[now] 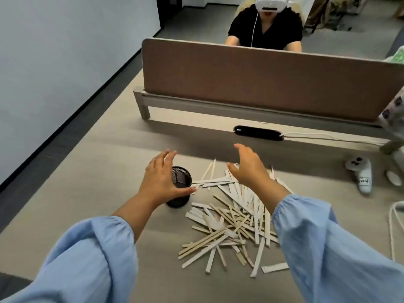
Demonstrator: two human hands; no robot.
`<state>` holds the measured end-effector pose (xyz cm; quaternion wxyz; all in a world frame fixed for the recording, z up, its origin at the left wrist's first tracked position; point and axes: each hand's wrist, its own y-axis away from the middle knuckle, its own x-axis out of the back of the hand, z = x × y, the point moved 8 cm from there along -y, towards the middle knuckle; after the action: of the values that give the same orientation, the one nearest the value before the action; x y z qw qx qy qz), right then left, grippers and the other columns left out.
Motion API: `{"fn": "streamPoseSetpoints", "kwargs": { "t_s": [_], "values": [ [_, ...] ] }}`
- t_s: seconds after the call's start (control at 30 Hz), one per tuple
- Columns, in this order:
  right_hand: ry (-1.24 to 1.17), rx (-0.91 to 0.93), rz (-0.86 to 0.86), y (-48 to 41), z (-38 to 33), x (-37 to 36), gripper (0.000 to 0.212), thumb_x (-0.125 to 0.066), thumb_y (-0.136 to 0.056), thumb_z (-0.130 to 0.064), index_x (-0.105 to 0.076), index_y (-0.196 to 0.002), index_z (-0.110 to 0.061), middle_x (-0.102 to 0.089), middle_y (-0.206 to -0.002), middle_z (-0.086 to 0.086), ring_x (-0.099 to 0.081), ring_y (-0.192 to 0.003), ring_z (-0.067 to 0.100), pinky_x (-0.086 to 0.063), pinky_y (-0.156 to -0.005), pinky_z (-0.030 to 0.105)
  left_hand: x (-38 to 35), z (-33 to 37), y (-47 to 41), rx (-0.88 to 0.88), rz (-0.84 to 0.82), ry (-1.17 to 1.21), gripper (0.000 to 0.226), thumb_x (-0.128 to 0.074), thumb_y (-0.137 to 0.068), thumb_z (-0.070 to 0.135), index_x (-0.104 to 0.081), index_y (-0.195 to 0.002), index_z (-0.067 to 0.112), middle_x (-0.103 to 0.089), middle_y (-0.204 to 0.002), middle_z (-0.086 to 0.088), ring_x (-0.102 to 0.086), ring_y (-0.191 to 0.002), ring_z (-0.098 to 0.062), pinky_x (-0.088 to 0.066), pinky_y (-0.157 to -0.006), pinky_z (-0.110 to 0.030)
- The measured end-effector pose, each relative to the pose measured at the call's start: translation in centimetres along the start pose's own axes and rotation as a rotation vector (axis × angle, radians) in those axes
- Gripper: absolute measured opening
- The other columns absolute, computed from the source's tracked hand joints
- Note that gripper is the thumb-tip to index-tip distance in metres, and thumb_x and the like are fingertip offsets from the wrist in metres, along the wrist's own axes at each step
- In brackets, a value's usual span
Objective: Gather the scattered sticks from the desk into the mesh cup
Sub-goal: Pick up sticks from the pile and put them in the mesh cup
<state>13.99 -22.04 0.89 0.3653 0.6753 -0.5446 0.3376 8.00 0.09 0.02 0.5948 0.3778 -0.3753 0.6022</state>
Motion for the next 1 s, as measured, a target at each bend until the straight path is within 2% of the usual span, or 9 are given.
{"fn": "streamPoseSetpoints", "kwargs": {
  "t_s": [0.2, 0.3, 0.4, 0.47, 0.53, 0.63, 0.77, 0.87, 1.0],
  "values": [
    [0.135, -0.331, -0.133, 0.6, 4.9, -3.6, 0.068, -0.057, -0.088, -0.037, -0.023, -0.145, -0.020, -0.031, -0.148, 0.013, -0.035, -0.132, 0.037, -0.041, -0.099, 0.043, -3.0, -2.4, 1.5, 0.101, 0.004, 0.133, 0.117, -0.084, -0.052, 0.047, -0.016, -0.143, 0.018, -0.013, -0.151, -0.010, -0.020, -0.137, -0.029, -0.023, -0.113, -0.041],
    [0.154, -0.485, -0.172, 1.3, 7.7, -4.8, 0.076, -0.062, -0.083, -0.043, -0.024, -0.143, -0.015, -0.039, -0.142, 0.018, -0.042, -0.128, 0.036, -0.045, -0.094, 0.041, -3.6, -2.5, 1.4, 0.121, 0.058, 0.172, 0.114, -0.085, -0.055, 0.038, -0.015, -0.143, 0.017, -0.021, -0.146, -0.012, -0.029, -0.132, -0.029, -0.030, -0.109, -0.040],
    [0.158, -0.557, -0.223, 2.1, 9.6, -6.1, 0.091, -0.065, -0.079, -0.051, -0.018, -0.146, -0.011, -0.043, -0.142, 0.018, -0.046, -0.127, 0.035, -0.046, -0.094, 0.039, -3.9, -2.3, 1.3, 0.138, 0.109, 0.219, 0.110, -0.084, -0.058, 0.030, -0.017, -0.142, 0.013, -0.030, -0.139, -0.014, -0.036, -0.126, -0.029, -0.034, -0.104, -0.039],
    [0.161, -0.557, -0.237, 2.1, 10.1, -6.9, 0.094, -0.067, -0.077, -0.053, -0.018, -0.146, -0.011, -0.045, -0.141, 0.018, -0.046, -0.127, 0.036, -0.046, -0.097, 0.042, -3.8, -1.8, 1.1, 0.104, 0.138, 0.244, 0.107, -0.085, -0.056, 0.027, -0.021, -0.141, 0.011, -0.034, -0.135, -0.015, -0.037, -0.124, -0.028, -0.033, -0.104, -0.037],
    [0.158, -0.512, -0.200, 2.0, 9.8, -7.3, 0.088, -0.070, -0.075, -0.051, -0.025, -0.141, -0.013, -0.046, -0.136, 0.017, -0.045, -0.125, 0.035, -0.045, -0.097, 0.044, -3.7, -1.1, 1.1, 0.041, 0.155, 0.259, 0.102, -0.086, -0.054, 0.023, -0.027, -0.137, 0.012, -0.036, -0.131, -0.015, -0.039, -0.120, -0.028, -0.036, -0.103, -0.038],
    [0.171, -0.403, -0.155, 1.3, 8.5, -7.7, 0.083, -0.071, -0.075, -0.048, -0.029, -0.137, -0.013, -0.044, -0.136, 0.013, -0.042, -0.124, 0.033, -0.043, -0.097, 0.044, -3.4, -0.1, 1.1, -0.017, 0.156, 0.282, 0.094, -0.085, -0.052, 0.018, -0.034, -0.130, 0.013, -0.035, -0.130, -0.013, -0.045, -0.113, -0.027, -0.043, -0.094, -0.034],
    [0.154, -0.399, -0.098, 0.8, 8.1, -8.2, 0.084, -0.075, -0.073, -0.044, -0.028, -0.136, -0.013, -0.040, -0.136, 0.014, -0.041, -0.122, 0.033, -0.043, -0.096, 0.042, -2.9, 0.8, 0.6, -0.086, 0.135, 0.278, 0.094, -0.085, -0.053, 0.021, -0.035, -0.131, 0.012, -0.040, -0.132, -0.013, -0.050, -0.112, -0.028, -0.046, -0.091, -0.038],
    [0.125, -0.400, -0.060, 0.2, 7.9, -8.2, 0.072, -0.074, -0.077, -0.035, -0.034, -0.131, -0.010, -0.045, -0.130, 0.016, -0.044, -0.118, 0.032, -0.044, -0.092, 0.040, -2.4, 1.2, 0.1, -0.142, 0.135, 0.256, 0.095, -0.078, -0.051, 0.036, -0.036, -0.132, 0.009, -0.048, -0.129, -0.013, -0.053, -0.111, -0.030, -0.045, -0.092, -0.039],
    [0.084, -0.449, -0.094, -0.8, 7.8, -8.8, 0.048, -0.066, -0.084, -0.017, -0.042, -0.124, -0.007, -0.052, -0.124, 0.016, -0.050, -0.112, 0.033, -0.045, -0.090, 0.039, -2.7, 1.3, -0.8, -0.168, 0.122, 0.234, 0.100, -0.077, -0.048, 0.042, -0.035, -0.132, 0.008, -0.053, -0.126, -0.013, -0.054, -0.110, -0.032, -0.045, -0.093, -0.044]
  ]
}}
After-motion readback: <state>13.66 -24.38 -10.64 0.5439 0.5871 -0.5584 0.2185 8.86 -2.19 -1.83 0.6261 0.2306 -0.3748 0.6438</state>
